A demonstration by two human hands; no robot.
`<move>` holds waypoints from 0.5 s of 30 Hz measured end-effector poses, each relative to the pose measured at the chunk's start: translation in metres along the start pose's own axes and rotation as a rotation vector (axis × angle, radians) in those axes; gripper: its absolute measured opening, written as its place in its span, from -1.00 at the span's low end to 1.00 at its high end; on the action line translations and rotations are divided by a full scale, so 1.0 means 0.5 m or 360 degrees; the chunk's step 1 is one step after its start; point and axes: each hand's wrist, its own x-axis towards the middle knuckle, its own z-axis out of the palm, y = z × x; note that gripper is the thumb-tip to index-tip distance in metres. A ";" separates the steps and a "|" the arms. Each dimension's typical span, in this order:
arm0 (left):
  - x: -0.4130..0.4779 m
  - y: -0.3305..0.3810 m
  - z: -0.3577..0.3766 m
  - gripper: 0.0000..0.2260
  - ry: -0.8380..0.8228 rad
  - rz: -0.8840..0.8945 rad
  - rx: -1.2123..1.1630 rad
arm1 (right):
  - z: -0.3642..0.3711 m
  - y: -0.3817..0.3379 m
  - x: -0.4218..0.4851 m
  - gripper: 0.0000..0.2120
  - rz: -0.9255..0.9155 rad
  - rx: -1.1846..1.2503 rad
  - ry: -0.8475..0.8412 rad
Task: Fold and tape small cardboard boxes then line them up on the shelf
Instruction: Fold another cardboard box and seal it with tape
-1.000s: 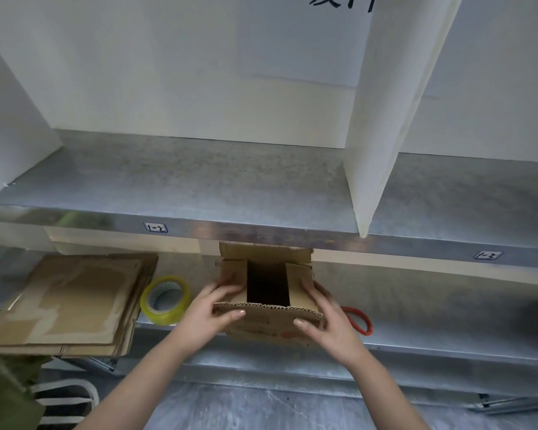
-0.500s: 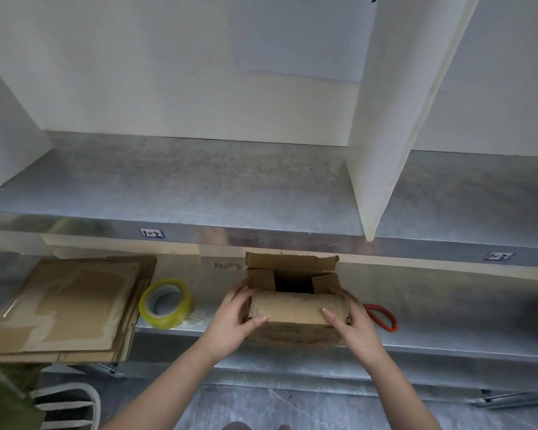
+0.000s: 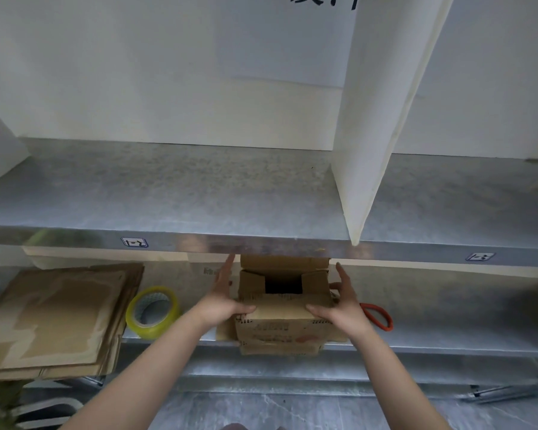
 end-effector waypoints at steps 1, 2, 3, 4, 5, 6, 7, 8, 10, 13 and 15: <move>0.005 0.004 -0.002 0.04 -0.0078 0.0018 -0.0057 | -0.006 -0.005 0.004 0.09 -0.0002 -0.0018 -0.0053; 0.007 0.005 -0.004 -0.04 -0.0117 0.0054 -0.0076 | -0.010 -0.008 0.007 0.08 -0.0025 -0.0046 -0.0093; 0.008 0.001 -0.005 -0.16 -0.0110 0.0089 -0.0038 | -0.014 -0.007 0.008 0.01 -0.0063 -0.0073 -0.0110; 0.005 -0.005 -0.006 -0.30 -0.0075 0.0117 0.0061 | -0.017 -0.003 0.007 -0.09 -0.0104 -0.0099 -0.0105; 0.001 -0.014 -0.006 -0.41 -0.0030 0.0148 0.0201 | -0.018 0.004 0.005 -0.23 -0.0142 -0.0146 -0.0088; -0.004 -0.025 -0.004 -0.48 0.0006 0.0195 0.0330 | -0.018 0.012 0.000 -0.38 -0.0180 -0.0225 -0.0069; -0.010 -0.036 -0.001 -0.53 0.0030 0.0253 0.0407 | -0.015 0.020 -0.005 -0.50 -0.0222 -0.0313 -0.0051; -0.017 -0.045 0.003 -0.55 0.0044 0.0308 0.0438 | -0.010 0.028 -0.011 -0.58 -0.0263 -0.0380 -0.0029; -0.031 -0.054 0.016 -0.54 0.0045 0.0379 0.0457 | 0.001 0.039 -0.017 -0.65 -0.0314 -0.0420 0.0028; -0.038 -0.052 0.027 -0.52 0.0069 0.0352 0.0577 | 0.012 0.038 -0.015 -0.68 -0.0349 -0.0422 0.0102; -0.040 -0.043 0.021 -0.49 0.0088 0.0297 0.0894 | 0.011 0.031 -0.012 -0.67 -0.0348 -0.0462 0.0096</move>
